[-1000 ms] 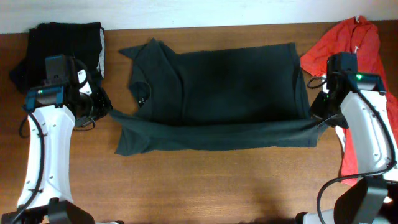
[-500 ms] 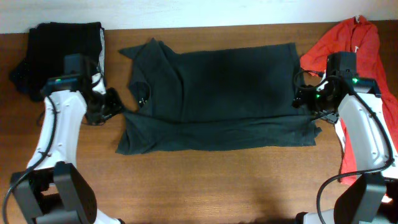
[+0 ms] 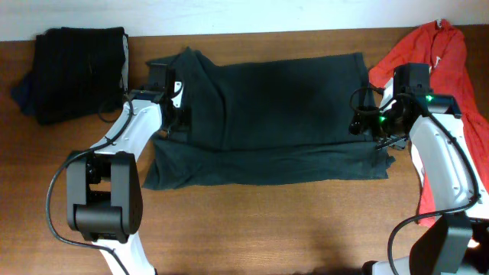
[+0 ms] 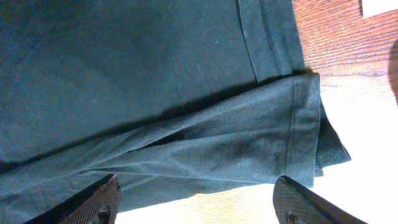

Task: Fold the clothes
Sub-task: 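Pull the bottom hem outward with both grippers to smooth the shirt, then move both grippers to the shirt's top corners and grasp them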

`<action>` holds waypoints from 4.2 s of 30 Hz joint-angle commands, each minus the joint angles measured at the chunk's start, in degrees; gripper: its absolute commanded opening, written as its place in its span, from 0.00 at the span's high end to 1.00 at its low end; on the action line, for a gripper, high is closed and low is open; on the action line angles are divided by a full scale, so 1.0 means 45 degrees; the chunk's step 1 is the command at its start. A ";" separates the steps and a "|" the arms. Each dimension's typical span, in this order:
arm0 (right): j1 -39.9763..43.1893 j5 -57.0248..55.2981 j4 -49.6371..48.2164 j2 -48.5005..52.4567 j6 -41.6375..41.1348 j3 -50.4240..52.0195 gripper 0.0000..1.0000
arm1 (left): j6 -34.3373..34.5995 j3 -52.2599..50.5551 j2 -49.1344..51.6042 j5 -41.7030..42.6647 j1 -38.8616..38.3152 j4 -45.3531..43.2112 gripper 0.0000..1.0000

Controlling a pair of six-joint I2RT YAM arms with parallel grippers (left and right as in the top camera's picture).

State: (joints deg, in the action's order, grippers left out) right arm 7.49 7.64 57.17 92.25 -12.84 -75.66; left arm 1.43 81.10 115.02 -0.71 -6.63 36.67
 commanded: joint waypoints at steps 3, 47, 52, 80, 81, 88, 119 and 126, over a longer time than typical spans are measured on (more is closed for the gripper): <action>-0.0087 0.0063 0.0010 0.0029 0.0141 -0.0189 0.19 | -0.1307 0.0058 0.0588 -0.0068 0.0039 -0.0136 0.51; -0.2599 0.0495 -0.1462 0.1467 0.1088 -0.0078 0.22 | -0.0126 0.4449 0.3628 0.1885 0.2511 -0.5969 0.28; -0.2599 -0.0136 -0.1180 0.1467 0.1088 -0.0078 0.22 | -0.0121 0.4444 0.4580 0.1875 0.2511 -0.6630 0.30; -0.1525 -0.0160 -0.0262 0.1467 0.0758 -0.0325 0.23 | 0.0636 0.4444 0.4862 0.1564 0.2511 -0.7189 0.51; -0.1525 -0.0160 -0.0170 0.1467 0.0758 -0.0325 0.23 | 0.0641 0.4444 0.5119 0.1540 0.2516 -0.7242 0.51; -0.1525 -0.0165 -0.0058 0.1467 0.0767 -0.0325 0.24 | 0.0636 0.4444 0.5489 0.1481 0.2526 -0.7422 0.53; -0.0733 -0.0753 -0.1443 0.8393 0.3094 -1.1239 0.34 | 0.0631 0.4750 0.3201 0.2011 0.2501 -0.4211 0.01; -0.0719 -0.0850 -0.3351 1.1103 0.3094 -1.1725 0.36 | 0.0636 0.4741 0.3842 0.1972 0.2487 -0.4571 0.01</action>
State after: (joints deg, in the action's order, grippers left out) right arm 4.21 3.95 43.62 141.34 0.54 -126.96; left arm 4.34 102.06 130.23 7.35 4.62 16.47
